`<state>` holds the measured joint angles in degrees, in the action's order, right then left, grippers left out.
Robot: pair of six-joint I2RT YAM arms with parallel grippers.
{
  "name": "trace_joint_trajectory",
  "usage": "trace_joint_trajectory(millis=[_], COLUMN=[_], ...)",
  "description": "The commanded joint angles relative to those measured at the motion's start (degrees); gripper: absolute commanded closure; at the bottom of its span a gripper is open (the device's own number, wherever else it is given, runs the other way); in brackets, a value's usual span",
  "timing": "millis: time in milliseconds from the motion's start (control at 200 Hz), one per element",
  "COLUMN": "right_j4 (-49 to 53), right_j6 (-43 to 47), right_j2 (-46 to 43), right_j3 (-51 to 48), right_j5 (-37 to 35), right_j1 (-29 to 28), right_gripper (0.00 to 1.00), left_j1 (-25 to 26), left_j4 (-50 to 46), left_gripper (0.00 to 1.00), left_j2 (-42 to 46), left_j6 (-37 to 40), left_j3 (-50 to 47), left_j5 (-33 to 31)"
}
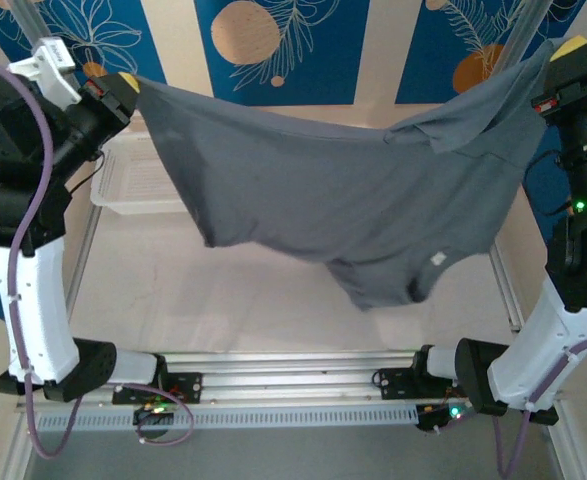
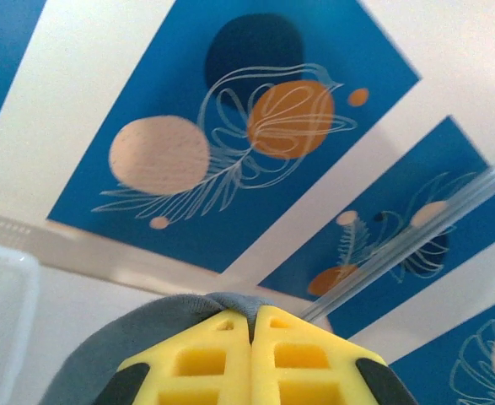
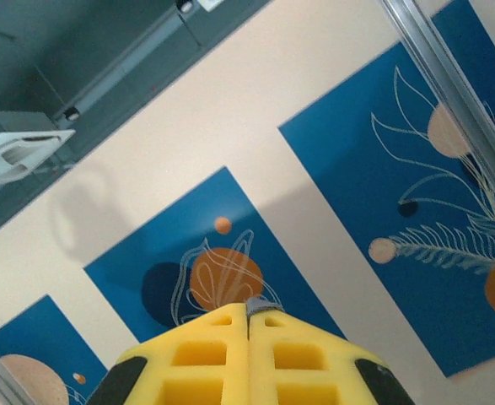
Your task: Fold the inside-out t-shirt
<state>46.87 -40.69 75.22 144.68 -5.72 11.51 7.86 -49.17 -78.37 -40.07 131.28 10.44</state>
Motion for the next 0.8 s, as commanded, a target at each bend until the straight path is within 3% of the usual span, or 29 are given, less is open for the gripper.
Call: trace_joint_trajectory(millis=[0, 245, 370, 465, 595, 795], right_j4=[-6.7, -16.38, -24.76, -30.84, -37.5, -40.32], right_j6=[-2.47, -10.78, -18.09, -21.74, -26.2, -34.93], right_j2=[1.45, 15.4, 26.27, 33.46, 31.99, 30.55], right_j3=[2.94, 8.2, 15.58, 22.95, 18.84, 19.56], right_j5=[2.72, 12.72, 15.82, 14.37, 9.74, 10.02], right_j1=[0.36, 2.88, 4.8, 5.8, 8.63, 13.14], right_gripper=[1.0, 1.0, 1.0, 1.0, 1.0, 1.0], left_j1=[-0.83, -0.83, -0.83, -0.83, -1.0, -1.0], left_j4=[3.69, 10.1, 11.41, 14.39, 19.14, 22.69], left_gripper=[1.0, 1.0, 1.0, 1.0, 1.0, 1.0], left_j2=[0.61, -10.29, -20.7, -26.65, -28.73, -26.38], left_j6=[0.09, -0.97, -1.65, -2.88, -3.96, -3.29], left_j3=[2.2, 7.78, 18.76, 25.34, 27.57, 27.6], left_j5=[2.21, 2.69, 2.09, 2.42, 1.19, 0.41])
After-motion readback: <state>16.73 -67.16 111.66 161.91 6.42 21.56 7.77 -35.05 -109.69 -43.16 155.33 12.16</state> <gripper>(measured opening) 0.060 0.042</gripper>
